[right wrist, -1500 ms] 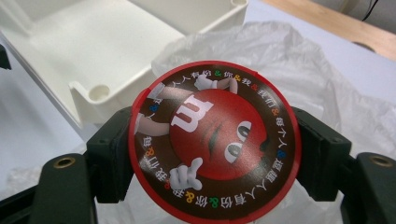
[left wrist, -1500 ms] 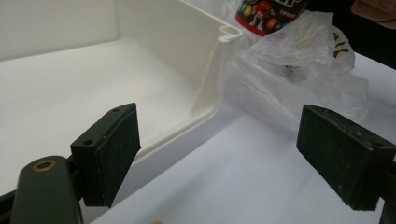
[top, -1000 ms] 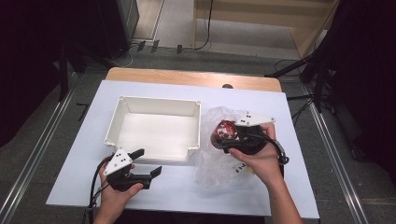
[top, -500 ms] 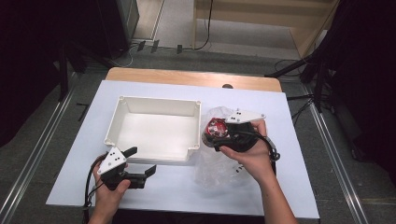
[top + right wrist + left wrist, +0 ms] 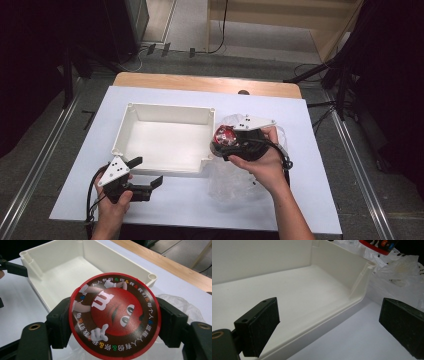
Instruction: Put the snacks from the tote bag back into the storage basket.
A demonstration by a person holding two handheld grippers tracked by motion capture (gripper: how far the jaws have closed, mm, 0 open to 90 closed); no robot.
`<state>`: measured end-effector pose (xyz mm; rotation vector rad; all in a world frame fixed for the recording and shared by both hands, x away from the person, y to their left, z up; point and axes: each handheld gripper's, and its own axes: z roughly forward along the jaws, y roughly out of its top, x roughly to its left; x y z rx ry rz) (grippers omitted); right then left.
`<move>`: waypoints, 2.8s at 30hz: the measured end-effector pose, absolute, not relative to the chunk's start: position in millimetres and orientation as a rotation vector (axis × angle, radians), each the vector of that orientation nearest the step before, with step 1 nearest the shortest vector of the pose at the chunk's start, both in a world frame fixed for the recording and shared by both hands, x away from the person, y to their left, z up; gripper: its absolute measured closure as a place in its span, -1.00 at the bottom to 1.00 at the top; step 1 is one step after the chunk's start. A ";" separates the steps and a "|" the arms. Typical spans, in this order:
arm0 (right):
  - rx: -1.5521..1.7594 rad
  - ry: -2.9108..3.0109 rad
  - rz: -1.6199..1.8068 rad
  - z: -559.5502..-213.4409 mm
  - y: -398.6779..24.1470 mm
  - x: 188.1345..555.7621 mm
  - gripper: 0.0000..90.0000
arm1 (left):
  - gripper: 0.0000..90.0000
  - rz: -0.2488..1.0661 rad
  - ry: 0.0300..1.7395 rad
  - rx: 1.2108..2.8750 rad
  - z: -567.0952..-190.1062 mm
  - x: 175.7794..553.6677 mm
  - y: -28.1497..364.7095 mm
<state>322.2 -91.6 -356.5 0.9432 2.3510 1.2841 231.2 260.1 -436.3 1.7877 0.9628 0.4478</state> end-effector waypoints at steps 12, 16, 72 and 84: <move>0.917 2.357 1.298 -353.0 -82.7 324.5 -0.41 | -0.93 0.444 0.967 1.787 -436.2 230.9 259.1; 0.910 2.361 1.309 -353.4 -81.2 325.4 -0.41 | -0.93 0.439 0.967 1.786 -436.5 231.3 259.8; 0.831 2.453 1.237 -374.2 -31.3 336.2 -0.41 | -0.93 0.422 0.956 1.786 -436.6 230.1 260.0; 0.809 2.491 1.192 -387.4 -26.1 339.9 -0.41 | -0.93 0.422 0.956 1.786 -436.9 230.0 259.8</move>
